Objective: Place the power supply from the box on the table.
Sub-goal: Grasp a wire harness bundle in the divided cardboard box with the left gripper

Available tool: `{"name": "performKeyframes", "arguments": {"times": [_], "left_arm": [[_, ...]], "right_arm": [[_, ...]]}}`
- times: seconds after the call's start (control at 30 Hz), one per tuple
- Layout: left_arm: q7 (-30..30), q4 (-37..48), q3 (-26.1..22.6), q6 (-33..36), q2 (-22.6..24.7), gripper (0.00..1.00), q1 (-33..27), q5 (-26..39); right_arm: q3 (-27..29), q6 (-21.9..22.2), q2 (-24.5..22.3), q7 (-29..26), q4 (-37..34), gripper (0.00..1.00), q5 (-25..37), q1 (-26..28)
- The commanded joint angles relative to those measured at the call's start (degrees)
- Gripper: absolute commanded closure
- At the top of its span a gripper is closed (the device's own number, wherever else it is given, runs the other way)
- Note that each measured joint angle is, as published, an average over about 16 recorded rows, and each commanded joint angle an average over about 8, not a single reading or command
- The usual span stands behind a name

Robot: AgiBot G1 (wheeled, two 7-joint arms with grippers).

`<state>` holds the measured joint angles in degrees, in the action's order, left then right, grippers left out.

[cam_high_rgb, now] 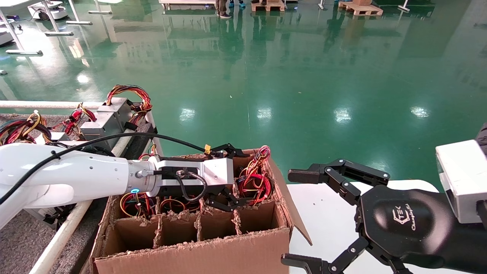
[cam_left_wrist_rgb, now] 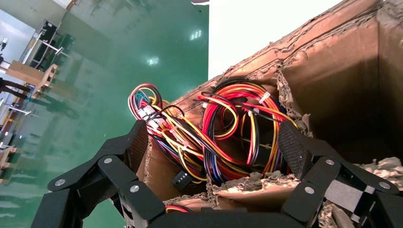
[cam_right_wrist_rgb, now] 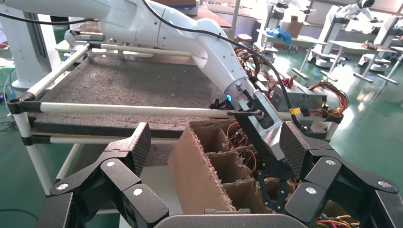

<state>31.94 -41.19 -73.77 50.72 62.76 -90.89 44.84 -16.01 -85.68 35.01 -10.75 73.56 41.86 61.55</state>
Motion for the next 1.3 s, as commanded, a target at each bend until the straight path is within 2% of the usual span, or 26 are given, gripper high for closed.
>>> {"name": "performKeyframes", "arguments": {"times": [0.03,1.3], "left_arm": [[0.29,0.37,-0.34,-0.23,0.24,0.0,-0.03,-0.24],[4.35,6.42,-3.79,-1.27,4.11,0.0,0.33,-4.87]], "right_arm": [[0.0,0.0,0.0,0.0,0.0,0.0,0.0,0.0],[0.0,0.0,0.0,0.0,0.0,0.0,0.0,0.0]]}}
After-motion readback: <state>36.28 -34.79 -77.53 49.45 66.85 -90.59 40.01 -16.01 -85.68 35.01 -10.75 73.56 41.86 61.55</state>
